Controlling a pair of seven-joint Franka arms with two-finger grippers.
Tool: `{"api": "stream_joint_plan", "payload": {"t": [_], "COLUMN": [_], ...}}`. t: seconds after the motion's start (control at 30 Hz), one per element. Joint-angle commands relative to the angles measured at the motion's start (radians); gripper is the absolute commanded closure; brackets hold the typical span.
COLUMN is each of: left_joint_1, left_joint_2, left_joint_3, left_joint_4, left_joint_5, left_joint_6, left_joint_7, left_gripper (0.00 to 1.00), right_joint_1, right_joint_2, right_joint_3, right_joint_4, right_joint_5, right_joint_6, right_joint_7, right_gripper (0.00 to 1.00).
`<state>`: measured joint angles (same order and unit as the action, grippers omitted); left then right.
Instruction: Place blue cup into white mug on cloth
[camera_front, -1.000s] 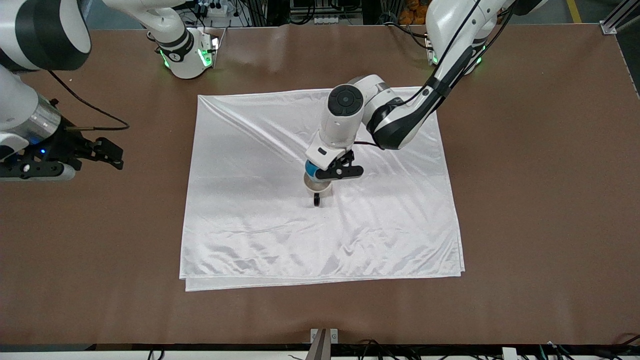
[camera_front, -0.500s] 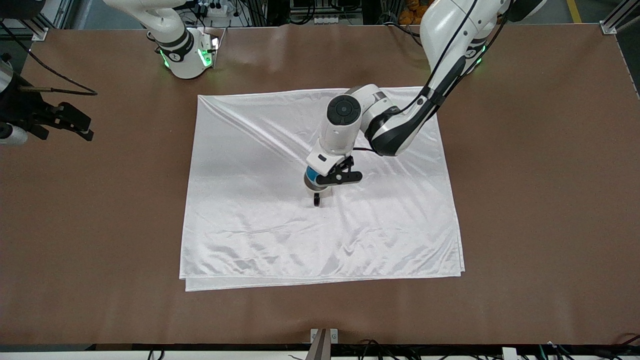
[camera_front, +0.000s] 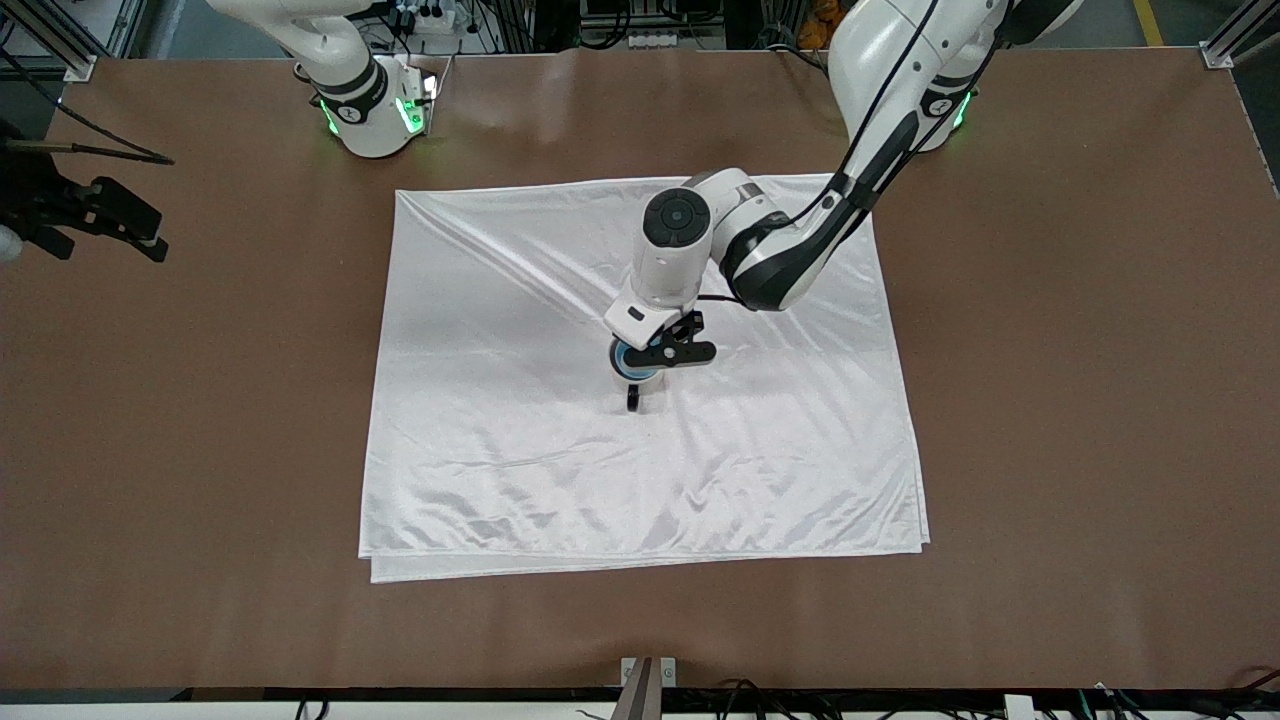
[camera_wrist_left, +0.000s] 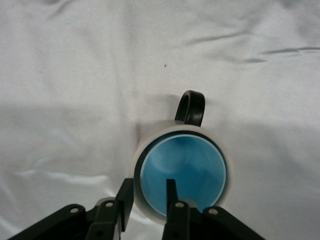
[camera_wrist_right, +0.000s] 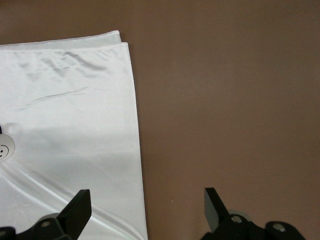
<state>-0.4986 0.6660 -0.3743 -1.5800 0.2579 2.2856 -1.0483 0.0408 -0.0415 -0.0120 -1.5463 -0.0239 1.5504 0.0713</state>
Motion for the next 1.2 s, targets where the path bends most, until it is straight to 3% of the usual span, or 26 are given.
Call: {"api": "stream_joint_plan", "payload": {"t": [0.0,0.73,1.17], "left_joint_1": [-0.028,-0.001,0.094], "left_joint_2": [0.01,-0.111,-0.275], "left_joint_3": [0.022,0.048,0.051], "left_joint_4": [0.032,0.032,0.032], "left_joint_5": [0.035,0.035,0.035], "left_joint_6": [0.005,-0.009,-0.13], "left_joint_7": [-0.032,-0.03,-0.013], "left_gripper": [0.0,0.0,0.0], "right_joint_1": [-0.041,-0.039,-0.036], "right_joint_2": [-0.003,-0.009,-0.008], "right_joint_3": [0.006,-0.002,-0.016], "right_joint_4": [0.012,0.006,0.0], "right_joint_5": [-0.001,-0.001,-0.001], "right_joint_6": [-0.012,-0.016,-0.016], "right_joint_7": [-0.001,-0.001,0.001], "right_gripper": [0.0,0.0,0.0]}}
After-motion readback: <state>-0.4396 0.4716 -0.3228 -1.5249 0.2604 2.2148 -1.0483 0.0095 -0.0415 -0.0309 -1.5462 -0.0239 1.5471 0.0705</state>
